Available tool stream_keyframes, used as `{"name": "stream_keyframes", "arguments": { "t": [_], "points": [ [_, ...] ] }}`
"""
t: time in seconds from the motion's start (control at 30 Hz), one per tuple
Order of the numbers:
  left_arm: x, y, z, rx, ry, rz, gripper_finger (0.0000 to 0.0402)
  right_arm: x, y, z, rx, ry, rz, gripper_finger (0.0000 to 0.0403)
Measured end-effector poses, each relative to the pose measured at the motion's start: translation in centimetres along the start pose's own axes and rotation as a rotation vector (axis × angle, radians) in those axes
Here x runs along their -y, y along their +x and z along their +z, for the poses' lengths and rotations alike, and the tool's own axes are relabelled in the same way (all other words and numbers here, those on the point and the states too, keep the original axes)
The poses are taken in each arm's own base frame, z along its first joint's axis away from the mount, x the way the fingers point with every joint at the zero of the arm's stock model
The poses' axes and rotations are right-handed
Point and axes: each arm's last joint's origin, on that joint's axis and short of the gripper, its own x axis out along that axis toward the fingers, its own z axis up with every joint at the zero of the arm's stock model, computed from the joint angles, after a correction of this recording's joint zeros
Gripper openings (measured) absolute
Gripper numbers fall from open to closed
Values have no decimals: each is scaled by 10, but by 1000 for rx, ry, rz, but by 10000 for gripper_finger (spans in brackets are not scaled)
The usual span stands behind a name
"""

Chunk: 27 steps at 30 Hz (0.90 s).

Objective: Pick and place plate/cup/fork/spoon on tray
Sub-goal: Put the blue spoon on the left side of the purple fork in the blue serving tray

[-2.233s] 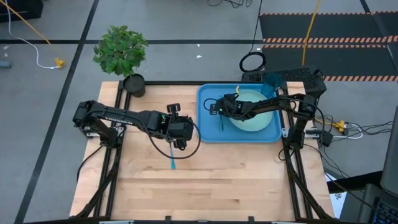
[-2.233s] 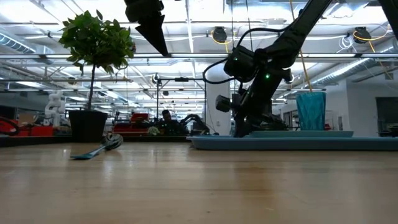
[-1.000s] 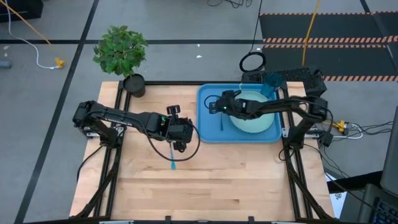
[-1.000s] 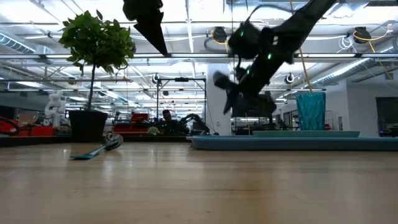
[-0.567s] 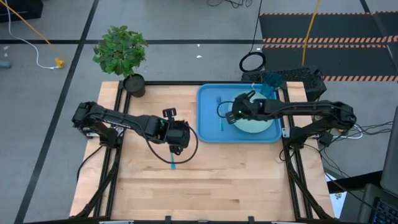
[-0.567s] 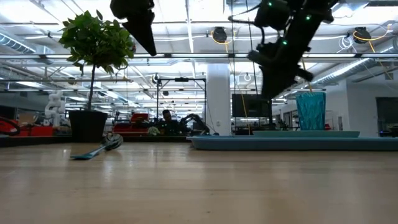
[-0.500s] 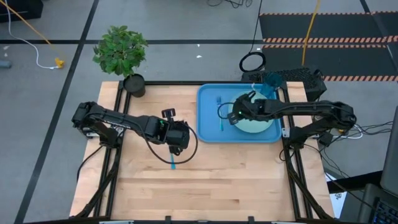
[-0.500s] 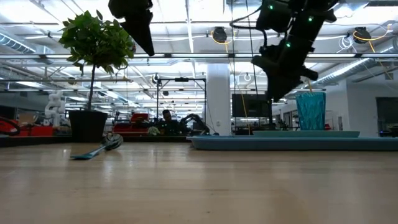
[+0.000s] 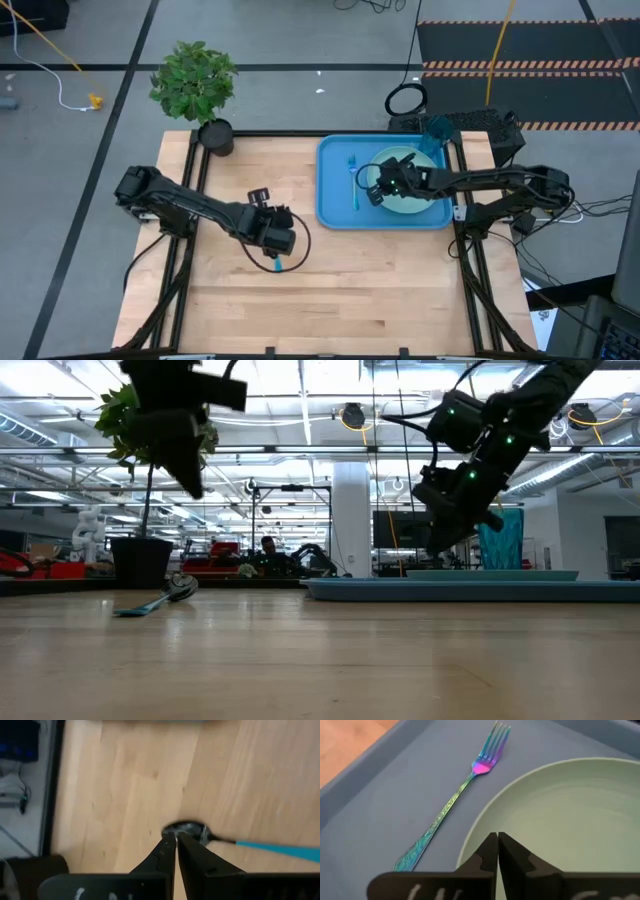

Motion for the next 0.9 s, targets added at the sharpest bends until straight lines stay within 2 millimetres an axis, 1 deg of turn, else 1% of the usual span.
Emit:
{"name": "stream_keyframes", "arguments": {
  "t": [0.1, 0.2, 0.33, 0.57, 0.7, 0.9],
  "points": [
    [3, 7, -7, -52, -56, -34, 24, 5, 4, -4, 25, 40, 6, 5],
    [7, 8, -10, -80, -130, -76, 24, 6, 6, -7, 39, 76, 11, 2],
    [14, 5, -12, -63, -160, -96, 24, 5, 10, -8, 58, 84, 26, 1],
    [19, 3, -12, -40, -222, -100, 24, 1, 28, -13, 37, 96, 41, 0],
    [20, 3, -11, -25, -238, -109, 24, -1, 32, -12, 46, 104, 50, 0],
    [21, 3, -11, -16, -256, -109, 24, -3, 31, -10, 58, 114, 93, 0]
  ]
}}
